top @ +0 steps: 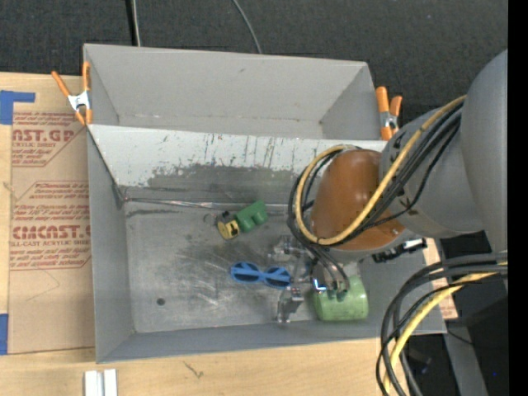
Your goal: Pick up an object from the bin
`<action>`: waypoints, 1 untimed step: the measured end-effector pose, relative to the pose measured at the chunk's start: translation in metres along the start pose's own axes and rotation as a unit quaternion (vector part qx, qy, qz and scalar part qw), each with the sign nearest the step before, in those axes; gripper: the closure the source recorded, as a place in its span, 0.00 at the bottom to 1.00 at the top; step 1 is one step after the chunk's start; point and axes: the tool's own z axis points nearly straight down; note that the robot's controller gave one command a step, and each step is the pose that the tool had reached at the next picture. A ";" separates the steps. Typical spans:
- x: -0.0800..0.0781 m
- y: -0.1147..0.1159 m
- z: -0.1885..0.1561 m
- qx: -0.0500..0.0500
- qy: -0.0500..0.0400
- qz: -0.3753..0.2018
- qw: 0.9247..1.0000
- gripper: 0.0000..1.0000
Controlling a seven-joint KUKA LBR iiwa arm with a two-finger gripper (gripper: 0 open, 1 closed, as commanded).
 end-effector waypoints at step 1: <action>0.000 -0.001 0.000 0.001 0.000 0.001 1.000 1.00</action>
Offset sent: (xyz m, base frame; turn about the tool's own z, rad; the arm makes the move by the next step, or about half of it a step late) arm 0.0000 0.0000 0.0000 0.0000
